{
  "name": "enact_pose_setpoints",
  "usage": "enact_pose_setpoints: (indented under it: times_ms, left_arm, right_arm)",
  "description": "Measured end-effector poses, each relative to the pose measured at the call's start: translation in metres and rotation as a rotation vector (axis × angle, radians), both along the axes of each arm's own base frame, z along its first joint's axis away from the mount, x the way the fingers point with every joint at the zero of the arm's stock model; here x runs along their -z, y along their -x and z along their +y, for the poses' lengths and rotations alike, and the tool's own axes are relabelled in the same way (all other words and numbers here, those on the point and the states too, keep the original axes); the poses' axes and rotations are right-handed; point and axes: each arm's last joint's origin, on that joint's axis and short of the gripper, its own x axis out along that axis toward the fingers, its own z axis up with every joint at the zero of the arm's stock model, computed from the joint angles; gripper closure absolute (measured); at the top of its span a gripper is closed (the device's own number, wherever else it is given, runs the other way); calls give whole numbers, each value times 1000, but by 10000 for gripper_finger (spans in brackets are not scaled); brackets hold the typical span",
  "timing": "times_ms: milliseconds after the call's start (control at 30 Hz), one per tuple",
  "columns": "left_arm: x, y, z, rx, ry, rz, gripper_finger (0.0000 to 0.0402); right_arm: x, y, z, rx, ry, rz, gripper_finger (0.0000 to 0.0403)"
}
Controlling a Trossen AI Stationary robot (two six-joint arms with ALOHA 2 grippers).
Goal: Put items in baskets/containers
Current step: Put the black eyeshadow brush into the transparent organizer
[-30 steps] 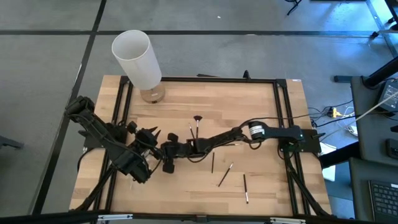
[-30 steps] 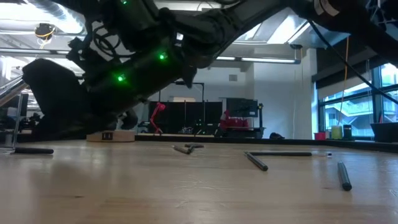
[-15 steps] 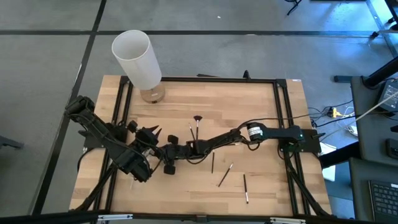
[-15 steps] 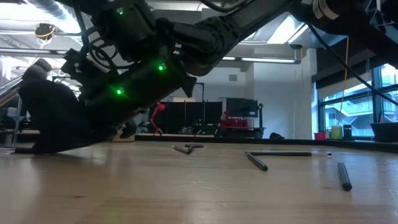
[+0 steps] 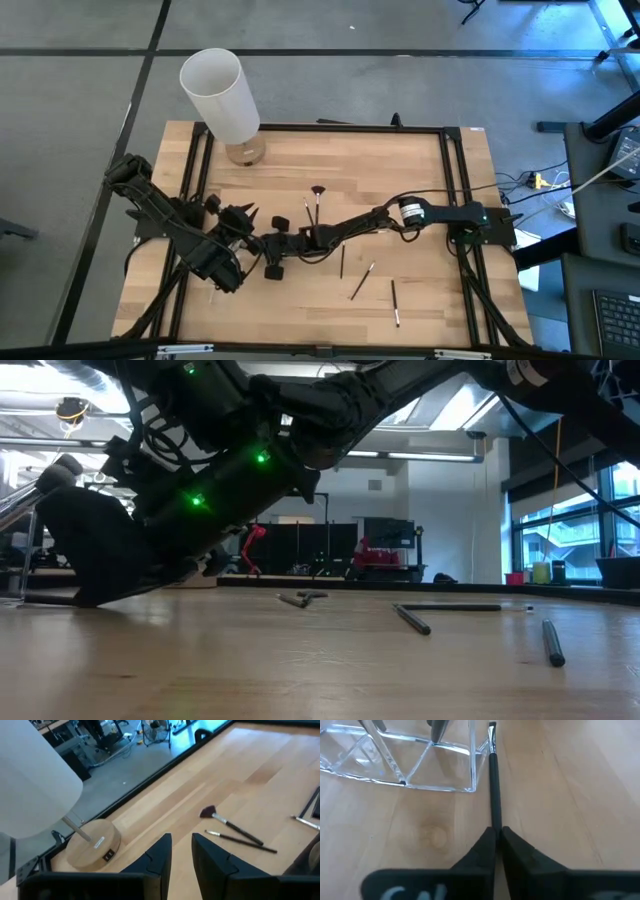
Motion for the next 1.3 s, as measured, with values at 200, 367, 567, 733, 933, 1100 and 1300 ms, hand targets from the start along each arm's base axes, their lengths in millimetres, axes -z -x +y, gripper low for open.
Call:
enact_pose_setpoints:
  times_ms: [200, 367, 567, 733, 933, 1100, 1300]
  left_arm:
    - [2, 3, -4, 0, 46, 36, 332]
    - [3, 9, -12, 24, 65, 34, 336]
    - [3, 13, -17, 40, 79, 13, 336]
    - [2, 13, -17, 39, 78, 3, 336]
    - [2, 13, -17, 44, 66, -10, 336]
    - [2, 13, -17, 44, 66, -9, 336]
    - [2, 13, -17, 49, 60, -4, 336]
  right_arm:
    - [-12, 11, -3, 40, 55, 127, 377]
    - [-30, 33, -5, 86, 140, 313, 382]
    - [-54, 62, 1, 31, 109, 534, 369]
    - [-57, 84, 4, 44, 26, 733, 375]
    - [-51, 90, 9, 88, 69, 750, 348]
    - [-58, 88, 16, 66, 75, 738, 307]
    - [-76, 78, 24, 1, 70, 661, 281]
